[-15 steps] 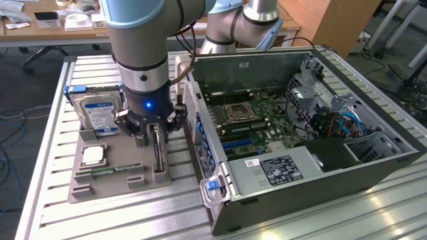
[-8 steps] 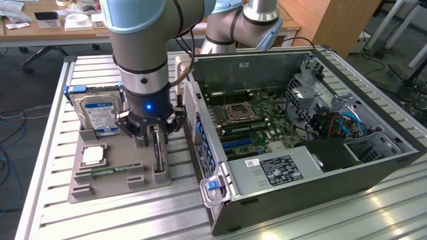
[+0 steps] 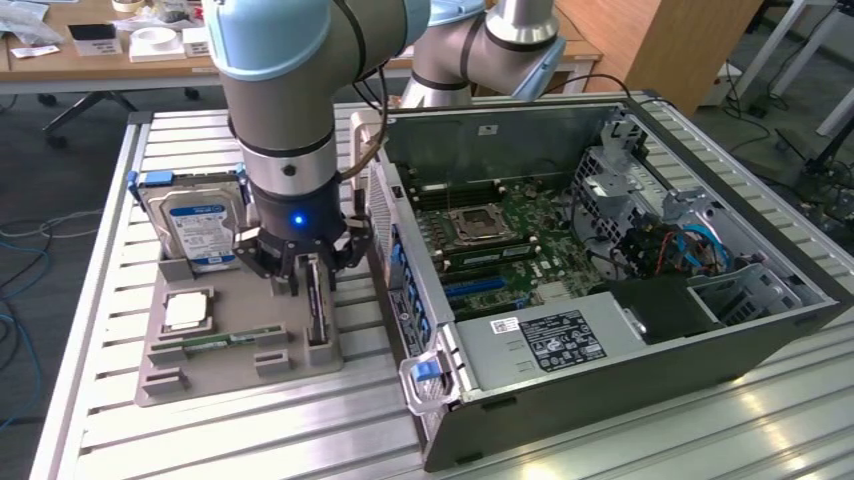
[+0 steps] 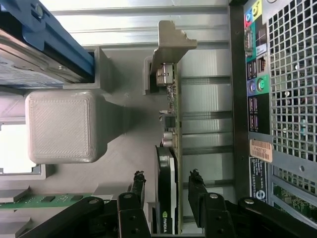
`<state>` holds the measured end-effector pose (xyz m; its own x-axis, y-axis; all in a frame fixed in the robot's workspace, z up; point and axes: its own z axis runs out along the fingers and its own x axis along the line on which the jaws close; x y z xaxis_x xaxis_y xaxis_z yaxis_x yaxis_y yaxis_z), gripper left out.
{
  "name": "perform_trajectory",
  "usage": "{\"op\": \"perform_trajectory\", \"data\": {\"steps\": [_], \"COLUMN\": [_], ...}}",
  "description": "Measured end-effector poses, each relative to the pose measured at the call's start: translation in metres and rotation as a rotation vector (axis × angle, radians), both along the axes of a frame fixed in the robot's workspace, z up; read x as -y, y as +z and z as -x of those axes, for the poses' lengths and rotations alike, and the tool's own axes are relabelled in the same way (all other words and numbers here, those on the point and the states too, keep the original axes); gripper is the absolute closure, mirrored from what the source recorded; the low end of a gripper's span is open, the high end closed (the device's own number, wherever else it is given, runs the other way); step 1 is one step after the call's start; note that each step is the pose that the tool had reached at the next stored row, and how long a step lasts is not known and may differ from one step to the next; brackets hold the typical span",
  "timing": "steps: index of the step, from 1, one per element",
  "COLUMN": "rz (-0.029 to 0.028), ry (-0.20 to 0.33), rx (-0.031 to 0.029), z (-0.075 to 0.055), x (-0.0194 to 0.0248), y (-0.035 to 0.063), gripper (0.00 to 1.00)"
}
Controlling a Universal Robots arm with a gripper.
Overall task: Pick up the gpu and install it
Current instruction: 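Pick up the gpu and move the gpu toward the slot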
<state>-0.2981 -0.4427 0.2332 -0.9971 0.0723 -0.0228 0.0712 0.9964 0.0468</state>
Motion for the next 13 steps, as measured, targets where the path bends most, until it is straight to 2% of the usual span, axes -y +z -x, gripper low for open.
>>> {"op": "perform_trajectory", "data": {"steps": [13], "rz": [0.0000], "ry": [0.000], "rx": [0.0000], "z": [0.0000], "x": [-0.0003], "y": [-0.0036], "gripper": [0.51]}}
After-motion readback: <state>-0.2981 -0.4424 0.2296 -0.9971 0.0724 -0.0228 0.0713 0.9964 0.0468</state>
